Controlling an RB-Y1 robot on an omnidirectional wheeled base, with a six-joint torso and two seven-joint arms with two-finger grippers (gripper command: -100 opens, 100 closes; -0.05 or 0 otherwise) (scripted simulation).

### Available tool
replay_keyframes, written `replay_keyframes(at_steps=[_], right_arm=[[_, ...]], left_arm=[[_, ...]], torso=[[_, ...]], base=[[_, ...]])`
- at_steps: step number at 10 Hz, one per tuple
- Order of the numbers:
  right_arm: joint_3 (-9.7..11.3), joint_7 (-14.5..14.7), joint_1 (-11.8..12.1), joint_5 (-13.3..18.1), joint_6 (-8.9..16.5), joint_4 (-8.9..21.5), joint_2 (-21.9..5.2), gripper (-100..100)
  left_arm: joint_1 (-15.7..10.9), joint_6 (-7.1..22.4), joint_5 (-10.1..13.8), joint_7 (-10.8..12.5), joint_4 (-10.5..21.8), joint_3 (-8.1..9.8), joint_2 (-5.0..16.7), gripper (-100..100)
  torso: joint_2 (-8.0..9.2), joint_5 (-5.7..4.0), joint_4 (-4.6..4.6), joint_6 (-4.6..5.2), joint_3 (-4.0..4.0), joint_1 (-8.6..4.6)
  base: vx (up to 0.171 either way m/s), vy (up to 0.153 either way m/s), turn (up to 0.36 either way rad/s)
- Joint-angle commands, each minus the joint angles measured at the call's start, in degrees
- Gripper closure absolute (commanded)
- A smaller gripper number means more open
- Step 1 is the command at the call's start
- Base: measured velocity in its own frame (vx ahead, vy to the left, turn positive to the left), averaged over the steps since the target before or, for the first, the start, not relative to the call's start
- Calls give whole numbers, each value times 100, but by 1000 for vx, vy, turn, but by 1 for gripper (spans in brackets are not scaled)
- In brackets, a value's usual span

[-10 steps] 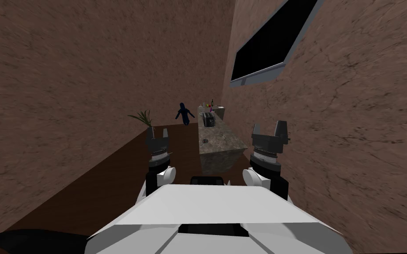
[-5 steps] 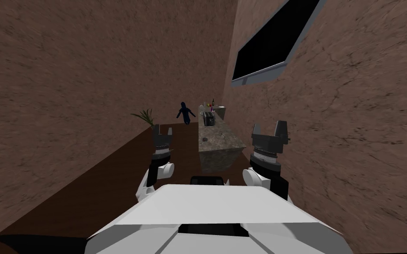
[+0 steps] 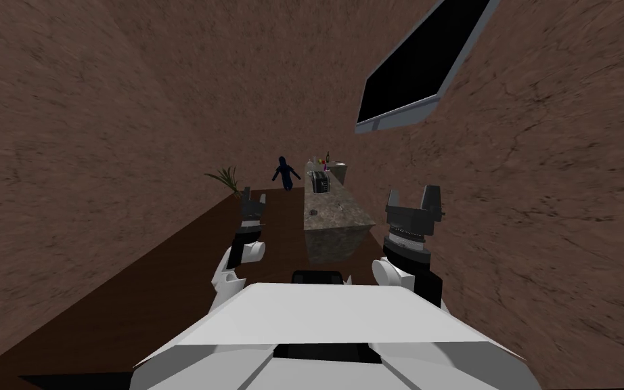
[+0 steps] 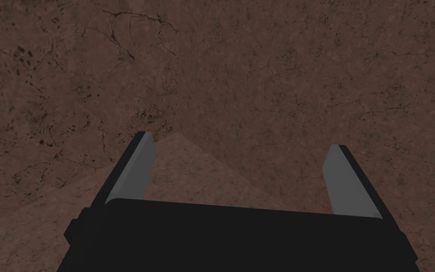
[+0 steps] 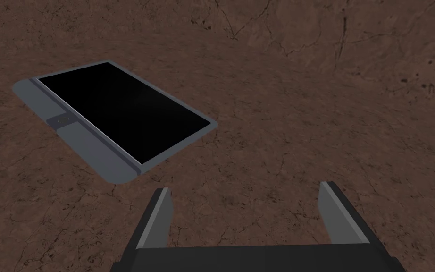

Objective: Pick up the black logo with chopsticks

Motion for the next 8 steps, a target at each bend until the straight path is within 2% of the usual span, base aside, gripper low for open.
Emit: replay_keyframes(at_steps=[1,3,4,5,6,7,8], right_arm=[[0,0,0,0,0,0,0,0],[0,0,0,0,0,0,0,0],[0,0,0,0,0,0,-1,0],[0,0,0,0,0,0,0,0],[0,0,0,0,0,0,0,0],[0,0,0,0,0,0,0,0],[0,0,0,0,0,0,0,0]], left_arm=[[-243,194,8,50,224,52,62,-100],[-243,194,8,50,224,52,62,-100],[-518,489,31,123,491,166,175,-100],[-556,489,31,123,496,166,175,-100],[-780,725,54,198,725,283,281,-100],[-886,803,54,198,788,283,281,-100],[-886,803,54,198,788,283,281,-100]], torso=[[0,0,0,0,0,0],[-5,0,0,1,-2,4],[-14,2,-2,1,-7,12],[-12,3,-2,0,-7,11],[-8,1,-1,0,-4,5],[-6,0,-1,0,-3,0],[-8,0,-1,0,-4,4]], base=[[-73,-60,67],[-26,-17,-19],[-36,-19,5],[-47,-38,35],[-56,-53,78],[-41,-36,52],[-25,-19,-4]])
